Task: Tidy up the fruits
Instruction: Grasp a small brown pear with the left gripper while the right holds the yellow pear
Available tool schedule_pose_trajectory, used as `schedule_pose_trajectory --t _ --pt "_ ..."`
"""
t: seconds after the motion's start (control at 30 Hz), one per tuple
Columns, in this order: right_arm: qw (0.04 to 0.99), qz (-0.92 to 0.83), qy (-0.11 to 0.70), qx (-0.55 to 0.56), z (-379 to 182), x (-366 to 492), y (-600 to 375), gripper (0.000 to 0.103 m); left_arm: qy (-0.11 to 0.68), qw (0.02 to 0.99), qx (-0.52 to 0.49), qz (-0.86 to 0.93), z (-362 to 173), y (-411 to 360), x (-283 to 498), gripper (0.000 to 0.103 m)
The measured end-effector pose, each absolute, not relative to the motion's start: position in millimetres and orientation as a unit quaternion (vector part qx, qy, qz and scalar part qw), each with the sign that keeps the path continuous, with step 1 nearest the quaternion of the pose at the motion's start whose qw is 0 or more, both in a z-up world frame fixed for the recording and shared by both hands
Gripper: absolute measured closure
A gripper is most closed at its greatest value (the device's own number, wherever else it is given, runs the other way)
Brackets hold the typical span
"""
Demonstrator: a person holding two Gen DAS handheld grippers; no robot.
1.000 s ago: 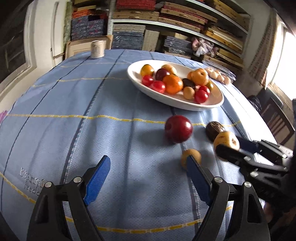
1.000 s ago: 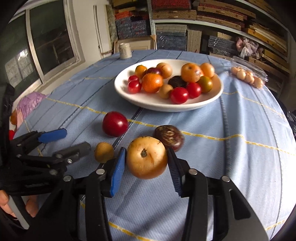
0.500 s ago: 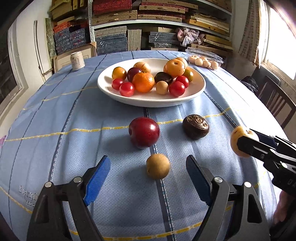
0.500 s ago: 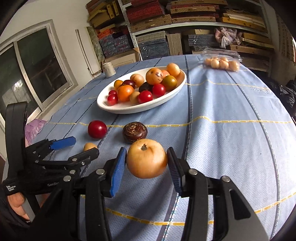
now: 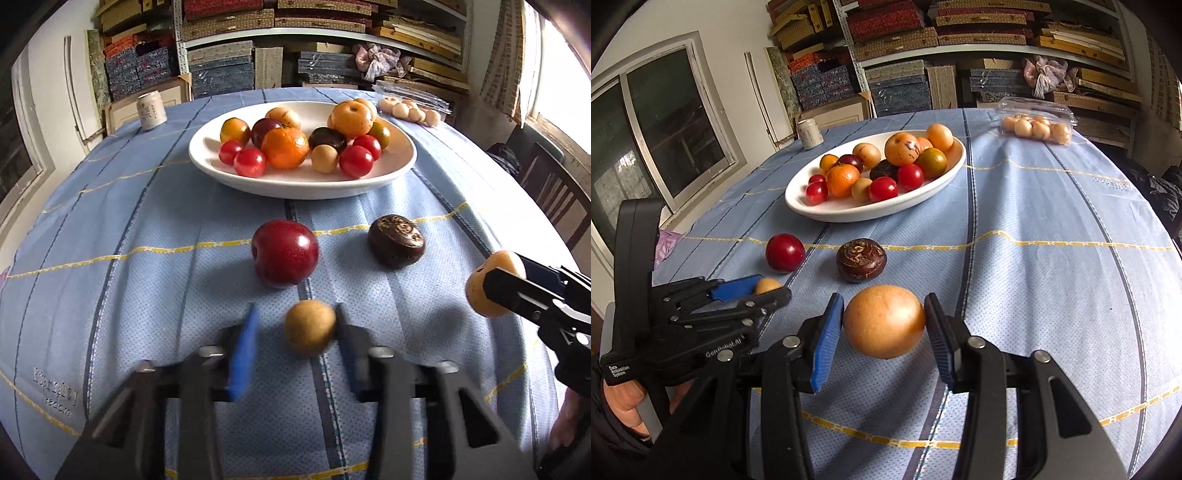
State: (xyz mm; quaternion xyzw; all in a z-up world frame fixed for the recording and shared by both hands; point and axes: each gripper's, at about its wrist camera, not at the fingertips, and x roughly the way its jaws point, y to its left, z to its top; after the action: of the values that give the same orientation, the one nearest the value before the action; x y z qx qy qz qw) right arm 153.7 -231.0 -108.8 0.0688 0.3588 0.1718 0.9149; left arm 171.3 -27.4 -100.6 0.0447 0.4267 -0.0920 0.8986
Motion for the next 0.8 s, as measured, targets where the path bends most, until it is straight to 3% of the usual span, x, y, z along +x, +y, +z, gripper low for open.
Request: schedule_pose_trajectory --t 0.8 --pt "0.919 0.171 0.351 0.049 -106 152 -226 0.059 0.399 0.91 -0.013 -0.111 -88 -6 159 0.077"
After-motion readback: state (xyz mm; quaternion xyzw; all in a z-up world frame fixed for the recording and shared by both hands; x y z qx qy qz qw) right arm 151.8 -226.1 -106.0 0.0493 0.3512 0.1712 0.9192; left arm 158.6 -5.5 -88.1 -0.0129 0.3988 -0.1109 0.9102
